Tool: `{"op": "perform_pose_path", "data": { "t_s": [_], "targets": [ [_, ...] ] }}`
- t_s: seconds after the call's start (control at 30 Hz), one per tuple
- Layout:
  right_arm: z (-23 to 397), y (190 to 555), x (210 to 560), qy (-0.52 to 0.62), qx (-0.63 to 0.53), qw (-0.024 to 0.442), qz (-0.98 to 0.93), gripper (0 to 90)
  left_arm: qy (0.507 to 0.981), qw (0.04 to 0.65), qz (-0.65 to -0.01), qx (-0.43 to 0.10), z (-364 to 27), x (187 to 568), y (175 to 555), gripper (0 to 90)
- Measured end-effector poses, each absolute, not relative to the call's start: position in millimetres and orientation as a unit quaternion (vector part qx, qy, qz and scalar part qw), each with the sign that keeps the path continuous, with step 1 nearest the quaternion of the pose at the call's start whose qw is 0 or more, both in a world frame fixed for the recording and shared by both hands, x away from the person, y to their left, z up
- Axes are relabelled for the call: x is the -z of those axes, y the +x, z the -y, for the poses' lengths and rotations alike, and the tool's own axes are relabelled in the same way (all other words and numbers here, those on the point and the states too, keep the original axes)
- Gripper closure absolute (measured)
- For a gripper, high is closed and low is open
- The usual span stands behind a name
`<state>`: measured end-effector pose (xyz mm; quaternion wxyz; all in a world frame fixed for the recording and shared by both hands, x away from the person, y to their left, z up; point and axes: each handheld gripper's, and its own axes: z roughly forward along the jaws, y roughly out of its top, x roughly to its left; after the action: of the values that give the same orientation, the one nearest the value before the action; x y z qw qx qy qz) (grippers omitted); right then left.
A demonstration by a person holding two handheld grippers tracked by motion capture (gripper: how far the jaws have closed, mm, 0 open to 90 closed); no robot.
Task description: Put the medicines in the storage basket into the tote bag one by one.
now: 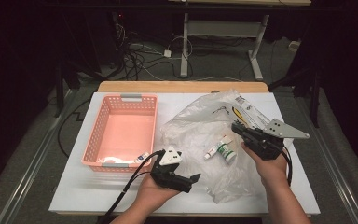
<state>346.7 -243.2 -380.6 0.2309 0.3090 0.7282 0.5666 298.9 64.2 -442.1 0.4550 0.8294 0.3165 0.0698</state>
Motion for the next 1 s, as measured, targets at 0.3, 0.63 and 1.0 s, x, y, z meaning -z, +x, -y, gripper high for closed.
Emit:
{"op": "perform_pose_path", "data": {
  "t_s": [0.3,0.63,1.0],
  "targets": [
    [243.1,346.7,381.0,0.309,-0.565,0.231,-0.729,90.0,0.823,0.458,-0.329,-0.073,-78.8,439.7,293.0,0.0],
    [243.8,346.8,381.2,0.309,-0.566,0.231,-0.729,90.0,0.815,0.458,-0.342,-0.095,-107.9,425.8,286.9,0.0],
    [244.0,346.7,381.3,0.31,-0.565,0.231,-0.729,90.0,0.796,0.452,-0.384,-0.12,-154.8,424.0,289.1,0.0]
  ]
}}
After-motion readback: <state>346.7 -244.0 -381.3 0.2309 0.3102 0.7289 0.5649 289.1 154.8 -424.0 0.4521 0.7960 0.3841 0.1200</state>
